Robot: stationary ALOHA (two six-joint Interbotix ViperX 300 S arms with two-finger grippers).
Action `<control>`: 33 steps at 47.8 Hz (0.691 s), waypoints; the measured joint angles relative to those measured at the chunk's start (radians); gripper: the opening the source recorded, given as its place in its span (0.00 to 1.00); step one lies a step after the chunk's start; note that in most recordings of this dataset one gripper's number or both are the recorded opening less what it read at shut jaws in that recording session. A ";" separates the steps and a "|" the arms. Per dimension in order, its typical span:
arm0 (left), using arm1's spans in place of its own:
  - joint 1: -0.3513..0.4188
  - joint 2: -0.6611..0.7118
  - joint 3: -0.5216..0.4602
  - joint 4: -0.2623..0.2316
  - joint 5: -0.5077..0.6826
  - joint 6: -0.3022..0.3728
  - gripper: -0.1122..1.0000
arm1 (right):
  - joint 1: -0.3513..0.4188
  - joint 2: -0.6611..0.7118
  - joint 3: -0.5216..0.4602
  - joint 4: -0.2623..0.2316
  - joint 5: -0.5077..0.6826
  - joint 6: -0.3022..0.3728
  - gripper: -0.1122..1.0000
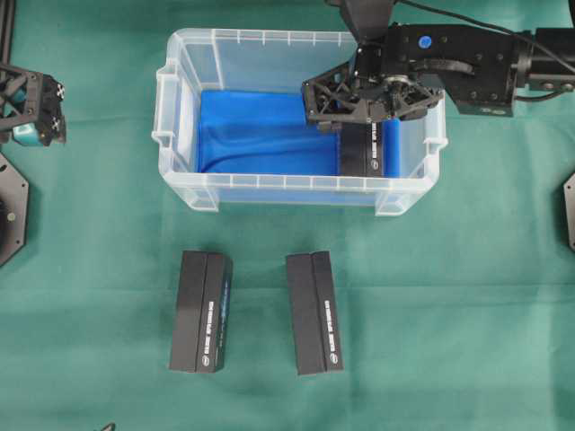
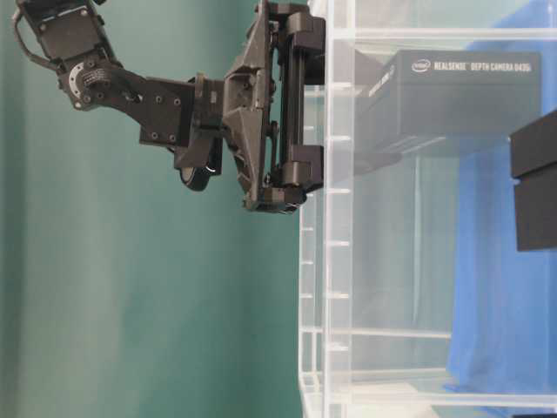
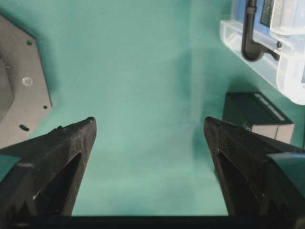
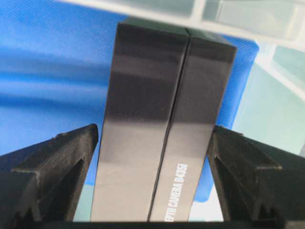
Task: Take out the box from the case.
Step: 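Lower the open right gripper around the right black box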
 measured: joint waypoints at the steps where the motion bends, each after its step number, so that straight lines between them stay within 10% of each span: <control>1: -0.002 -0.002 0.000 0.000 -0.002 0.000 0.93 | -0.002 0.000 -0.002 0.000 0.000 0.005 0.88; 15: -0.002 -0.002 0.000 0.000 -0.002 0.000 0.93 | -0.002 0.000 0.000 0.000 0.005 0.018 0.70; 33: 0.000 -0.002 0.000 0.000 -0.002 0.000 0.93 | 0.003 0.000 0.000 0.002 0.015 0.015 0.70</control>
